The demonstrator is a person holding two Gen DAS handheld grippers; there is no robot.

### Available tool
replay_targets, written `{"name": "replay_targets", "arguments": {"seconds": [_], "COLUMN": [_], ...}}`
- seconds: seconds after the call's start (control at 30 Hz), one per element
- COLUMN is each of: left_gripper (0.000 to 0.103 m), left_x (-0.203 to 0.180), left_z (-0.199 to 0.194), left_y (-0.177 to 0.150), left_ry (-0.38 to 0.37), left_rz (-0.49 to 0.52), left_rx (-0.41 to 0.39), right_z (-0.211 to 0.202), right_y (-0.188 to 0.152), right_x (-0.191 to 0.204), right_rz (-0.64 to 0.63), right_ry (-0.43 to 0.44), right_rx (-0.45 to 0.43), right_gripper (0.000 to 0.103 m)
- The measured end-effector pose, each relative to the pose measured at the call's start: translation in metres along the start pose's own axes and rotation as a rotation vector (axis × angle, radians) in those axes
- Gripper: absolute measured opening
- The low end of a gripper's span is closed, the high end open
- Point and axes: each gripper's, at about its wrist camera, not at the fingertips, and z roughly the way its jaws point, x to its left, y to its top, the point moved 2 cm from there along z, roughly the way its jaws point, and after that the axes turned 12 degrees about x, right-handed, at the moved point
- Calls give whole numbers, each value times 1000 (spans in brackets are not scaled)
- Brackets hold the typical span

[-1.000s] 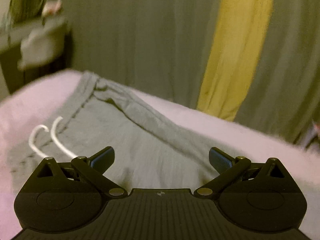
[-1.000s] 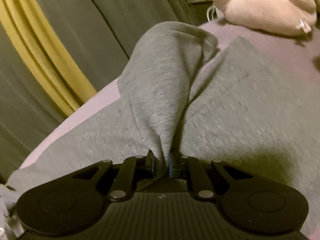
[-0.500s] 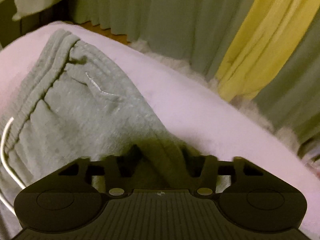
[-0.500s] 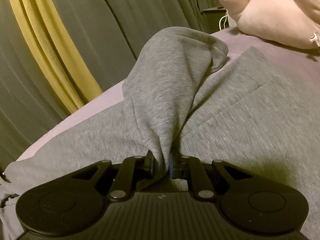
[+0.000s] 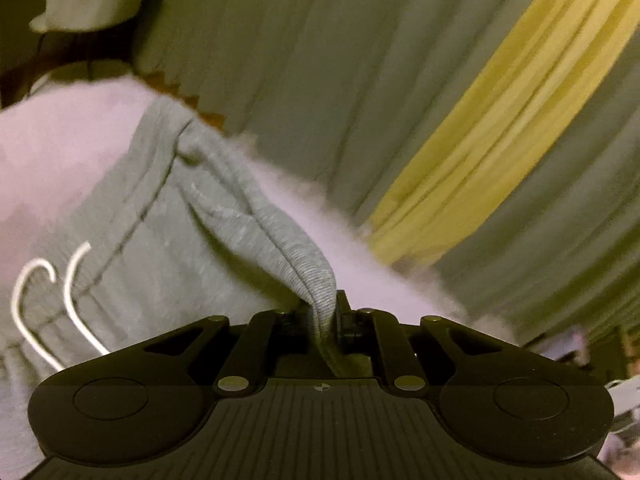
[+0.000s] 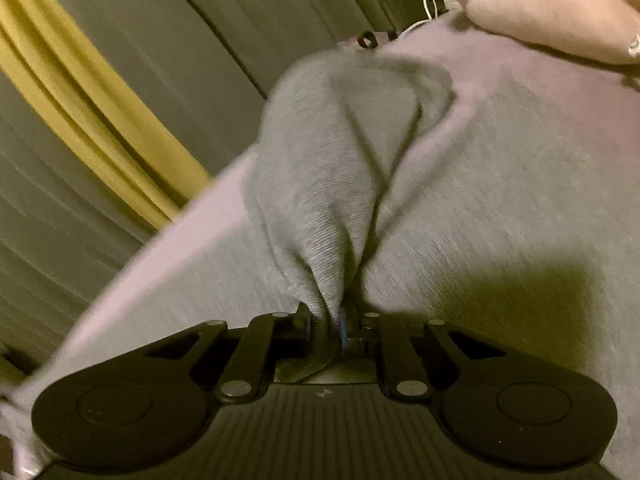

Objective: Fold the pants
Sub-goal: 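Lay one leg over the other with both grippers, then open both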

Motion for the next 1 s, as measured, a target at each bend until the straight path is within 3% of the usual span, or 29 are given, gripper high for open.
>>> {"name": "replay_targets", "arguments": {"seconds": [0.13,0.23,0.3,0.33,0.4,0.43,0.47,0.53,0.57,0.6,0.63,0.67,0.7,0.8,0.87,1.0], "left_gripper": [12,13,15,22,22,21,21,27,35,43,58,62,62,58,49,40], "left_x": [7,39,60,68,94,104,118,132,135,140,142,145,147,144,138,129], "left_z": [-81,-127,-123,-113,-74,-58,-46,-44,-47,-50,-53,-56,-57,-54,-49,-47], "left_y": [-34,-90,-129,-145,-175,-184,-193,-198,-198,-194,-191,-187,-183,-180,-180,-183], "left_ry": [-127,-183,-138,-85,69,103,96,77,57,37,31,28,24,39,86,135], "left_rz": [32,46,67,89,78,44,-18,-103,-126,-149,-168,-187,-197,-174,-144,-97], "left_rx": [-131,-167,-129,-97,31,96,152,134,116,96,81,66,58,64,82,81], "right_z": [-80,-135,-147,-143,-116,-99,-87,-76,-80,-82,-82,-81,-78,-74,-75,-73], "right_y": [26,19,2,-9,-28,-36,-42,-47,-45,-42,-40,-40,-41,-44,-42,-38], "right_x": [3,-19,-35,-45,-67,-80,-93,-110,-113,-113,-111,-108,-105,-99,-100,-106], "right_rz": [81,87,52,29,14,39,83,192,231,243,233,207,179,145,146,188], "right_ry": [231,337,288,212,-12,-95,-120,-109,-76,-57,-62,-83,-98,-127,-131,-125], "right_rx": [-166,-237,-227,-190,-61,9,48,84,59,42,39,35,33,16,6,6], "right_gripper": [11,11,12,12,18,18,19,20,23,37,46,59,60,60,57,19]}}
